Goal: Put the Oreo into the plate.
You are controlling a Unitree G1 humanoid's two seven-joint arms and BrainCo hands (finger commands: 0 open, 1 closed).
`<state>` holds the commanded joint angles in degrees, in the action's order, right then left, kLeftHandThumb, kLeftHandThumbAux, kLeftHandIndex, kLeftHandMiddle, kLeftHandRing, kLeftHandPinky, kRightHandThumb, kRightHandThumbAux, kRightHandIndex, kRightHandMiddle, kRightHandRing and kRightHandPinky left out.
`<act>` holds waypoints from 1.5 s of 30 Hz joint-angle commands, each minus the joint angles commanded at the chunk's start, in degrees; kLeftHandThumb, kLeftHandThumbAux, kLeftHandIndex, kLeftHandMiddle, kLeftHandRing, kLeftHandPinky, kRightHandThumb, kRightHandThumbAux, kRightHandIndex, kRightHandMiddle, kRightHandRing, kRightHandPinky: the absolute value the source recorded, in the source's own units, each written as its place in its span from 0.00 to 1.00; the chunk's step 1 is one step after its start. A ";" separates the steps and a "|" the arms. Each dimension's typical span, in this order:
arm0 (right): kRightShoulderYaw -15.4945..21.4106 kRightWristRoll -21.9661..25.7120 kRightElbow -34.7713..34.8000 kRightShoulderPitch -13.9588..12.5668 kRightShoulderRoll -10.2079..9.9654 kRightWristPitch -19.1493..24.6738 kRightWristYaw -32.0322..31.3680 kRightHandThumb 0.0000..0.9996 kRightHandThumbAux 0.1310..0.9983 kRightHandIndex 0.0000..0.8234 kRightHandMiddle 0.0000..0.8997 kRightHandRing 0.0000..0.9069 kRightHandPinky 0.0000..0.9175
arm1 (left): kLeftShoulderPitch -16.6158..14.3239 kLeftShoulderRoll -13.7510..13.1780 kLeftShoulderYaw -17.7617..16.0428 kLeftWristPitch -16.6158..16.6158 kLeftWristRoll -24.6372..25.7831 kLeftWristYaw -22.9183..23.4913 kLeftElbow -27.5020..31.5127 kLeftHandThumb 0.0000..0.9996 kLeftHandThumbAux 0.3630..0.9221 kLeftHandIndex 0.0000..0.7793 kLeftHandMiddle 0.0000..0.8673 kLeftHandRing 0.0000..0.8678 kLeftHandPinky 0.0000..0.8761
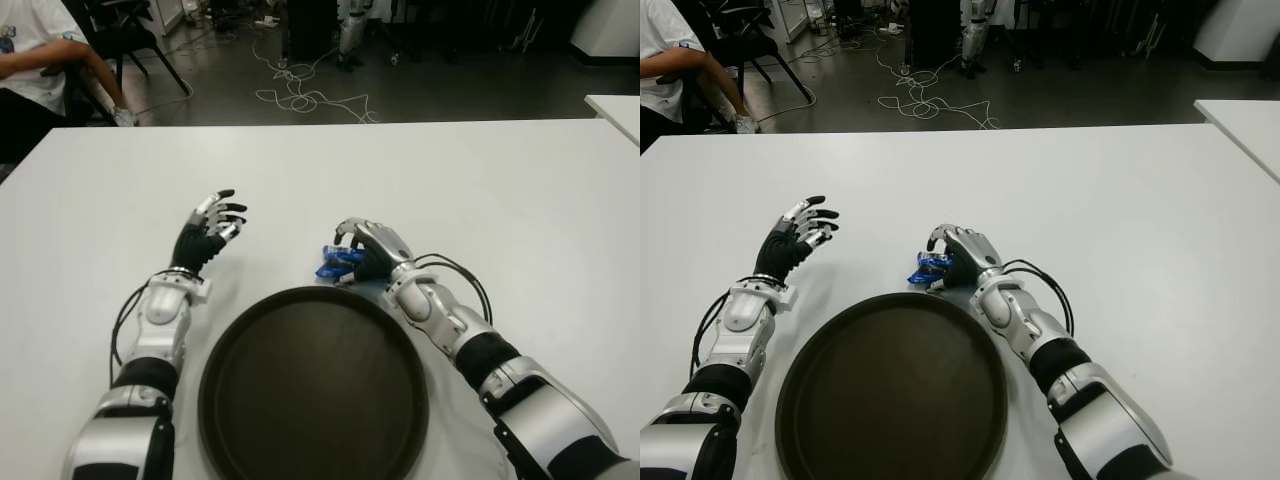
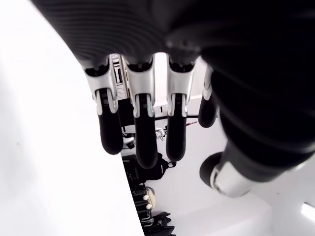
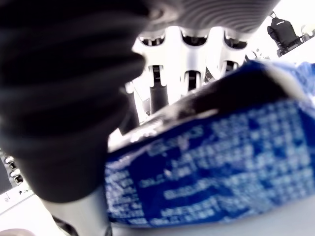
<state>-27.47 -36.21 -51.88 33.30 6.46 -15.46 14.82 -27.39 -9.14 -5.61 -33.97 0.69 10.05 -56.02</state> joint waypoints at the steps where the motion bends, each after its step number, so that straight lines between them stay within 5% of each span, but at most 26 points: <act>1: 0.02 0.00 0.12 -0.04 0.03 0.07 -0.09 0.00 0.89 0.51 0.54 0.53 0.52 | 0.03 -0.01 0.04 0.03 -0.09 -0.11 0.07 0.30 0.62 0.23 0.37 0.37 0.35; 21: -0.83 -1.95 6.68 -1.69 2.37 3.41 -2.42 0.00 0.87 0.60 0.62 0.62 0.59 | 0.74 0.27 -0.04 1.17 1.10 1.56 2.10 0.31 0.63 0.23 0.36 0.37 0.36; 31: -1.05 -3.94 18.83 -3.83 5.92 9.45 -9.05 0.00 0.86 0.64 0.75 0.77 0.76 | 1.37 0.49 0.03 2.13 1.18 1.38 4.00 0.30 0.63 0.23 0.37 0.37 0.36; 45: -1.36 -5.09 28.20 -6.26 7.04 16.58 -14.29 0.00 0.83 0.60 0.74 0.78 0.75 | 2.46 0.75 0.27 3.25 0.65 0.48 6.62 0.31 0.61 0.22 0.37 0.36 0.34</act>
<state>-28.83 -41.30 -23.68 27.04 13.50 1.12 0.53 -24.93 -8.40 -5.34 -30.72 1.35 10.53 -49.40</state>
